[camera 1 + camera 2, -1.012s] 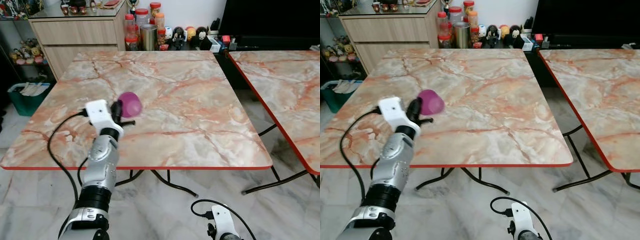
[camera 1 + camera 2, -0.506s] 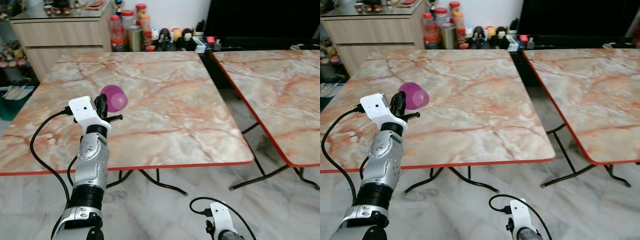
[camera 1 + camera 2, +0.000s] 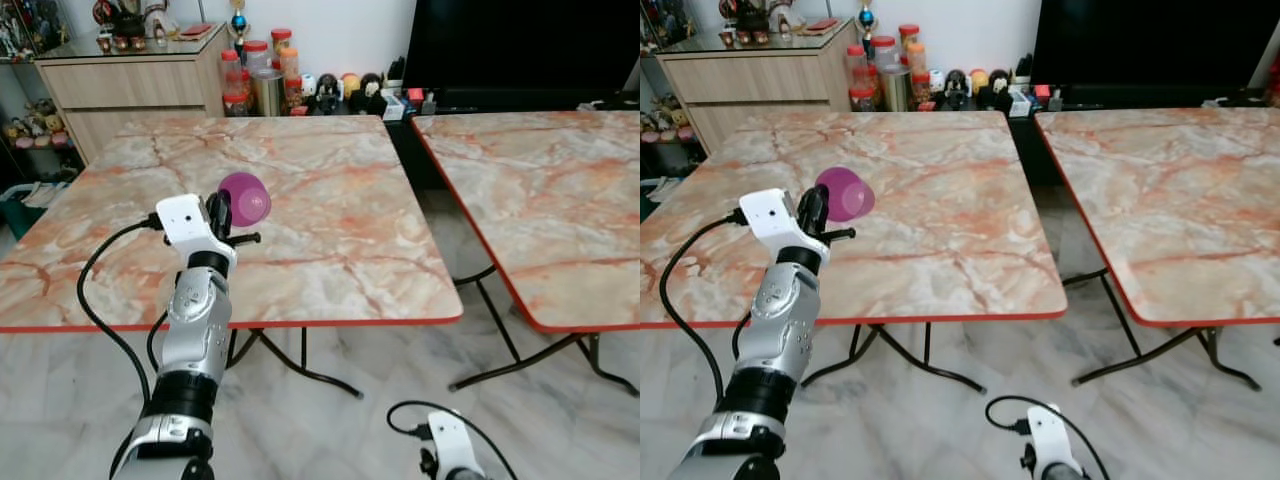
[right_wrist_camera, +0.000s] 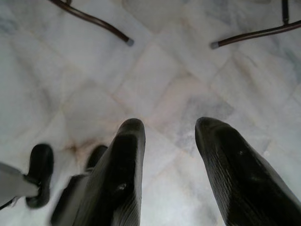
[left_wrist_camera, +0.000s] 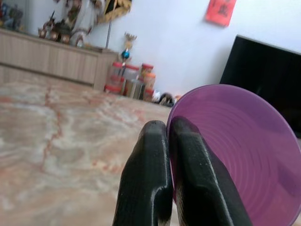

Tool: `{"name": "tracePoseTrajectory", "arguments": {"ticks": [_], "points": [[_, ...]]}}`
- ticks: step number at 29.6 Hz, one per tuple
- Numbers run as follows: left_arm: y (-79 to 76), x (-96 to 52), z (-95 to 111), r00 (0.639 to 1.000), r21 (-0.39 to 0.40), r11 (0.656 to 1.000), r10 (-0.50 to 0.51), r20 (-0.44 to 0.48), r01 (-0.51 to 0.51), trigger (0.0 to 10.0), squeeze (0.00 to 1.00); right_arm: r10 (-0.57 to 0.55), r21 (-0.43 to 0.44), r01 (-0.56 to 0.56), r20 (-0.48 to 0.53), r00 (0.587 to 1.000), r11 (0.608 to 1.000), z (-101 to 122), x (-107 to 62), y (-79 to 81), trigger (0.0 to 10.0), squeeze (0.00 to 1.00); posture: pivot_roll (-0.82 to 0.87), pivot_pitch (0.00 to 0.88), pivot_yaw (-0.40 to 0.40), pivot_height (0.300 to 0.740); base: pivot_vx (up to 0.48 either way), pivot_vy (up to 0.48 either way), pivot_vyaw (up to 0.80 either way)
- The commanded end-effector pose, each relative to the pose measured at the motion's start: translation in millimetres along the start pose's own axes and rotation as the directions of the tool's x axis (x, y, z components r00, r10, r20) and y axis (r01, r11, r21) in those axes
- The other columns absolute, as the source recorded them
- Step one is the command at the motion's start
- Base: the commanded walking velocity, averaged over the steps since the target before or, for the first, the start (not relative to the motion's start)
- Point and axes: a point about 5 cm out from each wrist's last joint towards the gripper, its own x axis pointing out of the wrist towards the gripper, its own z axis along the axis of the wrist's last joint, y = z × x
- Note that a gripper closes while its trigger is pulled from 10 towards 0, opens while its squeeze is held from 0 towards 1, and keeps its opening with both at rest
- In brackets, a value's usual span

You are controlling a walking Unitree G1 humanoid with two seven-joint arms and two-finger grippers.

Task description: Setting the table

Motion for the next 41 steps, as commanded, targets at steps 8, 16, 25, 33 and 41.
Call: {"name": "tracePoseTrajectory", "arguments": {"ticks": [8, 16, 25, 33, 41], "points": [[-7.0, 2.7, 4.4, 1.000, -0.001, 1.000, -0.013, 0.013, 0.013, 10.0, 0.00, -0.033, 0.013, 0.033, 0.013, 0.999, 0.999, 4.8, 0.4, -10.6, 10.0, 0.00, 0.06, 0.000, -0.038, 0.740, 0.255, -0.320, 0.25], [-6.4, 2.9, 5.6, 1.000, -0.001, 1.000, -0.010, 0.016, 0.010, 10.0, 0.00, -0.028, 0.011, 0.028, 0.010, 1.000, 1.000, 4.1, 0.3, -9.8, 10.0, 0.00, 0.06, 0.000, -0.040, 0.740, 0.256, -0.318, 0.00], [-6.4, 3.8, 6.5, 1.000, 0.002, 1.000, -0.015, 0.015, 0.015, 10.0, 0.00, -0.039, 0.020, 0.039, -0.017, 0.999, 0.999, 0.7, 0.2, -9.5, 10.0, 0.00, 0.06, 0.000, -0.035, 0.740, 0.257, -0.319, -0.29], [-7.5, 5.0, 7.4, 1.000, 0.000, 1.000, -0.015, 0.017, 0.015, 10.0, 0.00, -0.030, 0.025, 0.030, 0.007, 1.000, 0.999, 3.3, 0.3, -8.9, 10.0, 0.00, 0.06, 0.000, -0.033, 0.740, 0.259, -0.318, -0.10], [-7.6, 5.3, 7.9, 1.000, 0.001, 1.000, -0.017, 0.016, 0.017, 10.0, 0.00, -0.026, 0.025, 0.026, 0.008, 1.000, 0.999, 3.8, 0.4, -8.1, 10.0, 0.00, 0.06, 0.000, -0.034, 0.740, 0.260, -0.317, 0.00]]}}
